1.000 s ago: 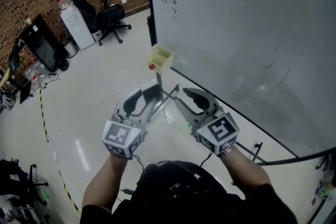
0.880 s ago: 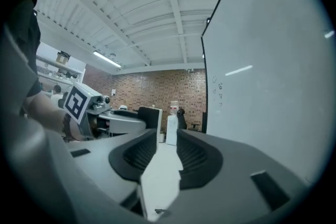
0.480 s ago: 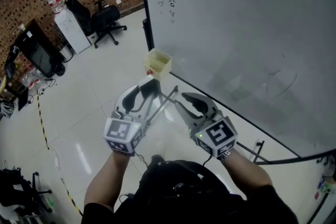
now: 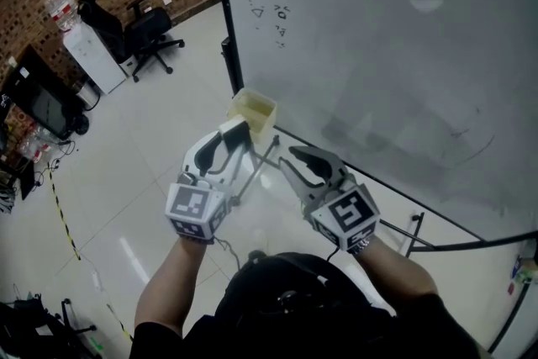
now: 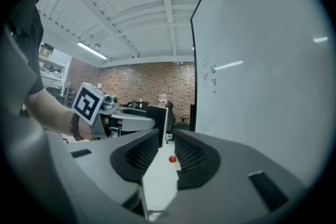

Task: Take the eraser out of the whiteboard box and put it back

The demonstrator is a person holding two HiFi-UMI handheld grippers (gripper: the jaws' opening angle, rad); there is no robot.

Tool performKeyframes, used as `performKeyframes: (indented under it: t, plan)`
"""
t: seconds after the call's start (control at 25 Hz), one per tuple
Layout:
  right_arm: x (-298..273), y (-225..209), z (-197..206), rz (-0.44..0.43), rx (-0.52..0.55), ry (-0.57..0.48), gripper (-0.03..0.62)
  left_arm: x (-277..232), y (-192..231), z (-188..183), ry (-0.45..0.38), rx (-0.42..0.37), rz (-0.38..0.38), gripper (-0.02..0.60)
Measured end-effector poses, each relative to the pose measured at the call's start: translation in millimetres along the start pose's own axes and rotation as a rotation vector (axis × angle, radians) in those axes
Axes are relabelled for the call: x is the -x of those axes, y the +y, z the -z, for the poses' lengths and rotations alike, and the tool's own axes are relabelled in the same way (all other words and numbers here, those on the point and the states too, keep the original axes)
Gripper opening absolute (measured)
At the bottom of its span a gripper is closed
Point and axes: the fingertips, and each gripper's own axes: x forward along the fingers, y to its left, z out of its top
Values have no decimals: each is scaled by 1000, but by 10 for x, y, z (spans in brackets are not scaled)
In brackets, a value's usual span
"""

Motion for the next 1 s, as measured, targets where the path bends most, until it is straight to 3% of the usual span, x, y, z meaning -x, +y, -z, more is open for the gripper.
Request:
performKeyframes:
  t: [0.4, 0.8, 1.0]
  plan:
    - [-501, -276, 17, 115, -36, 27, 101, -575, 419, 22, 1, -26, 125, 166]
    - [-687, -595, 43, 232, -45, 32, 101, -1117, 448, 105, -6, -137, 322, 166]
    - [-793, -663, 77, 262, -48, 40, 98, -1277, 446, 155, 1, -151, 385, 166]
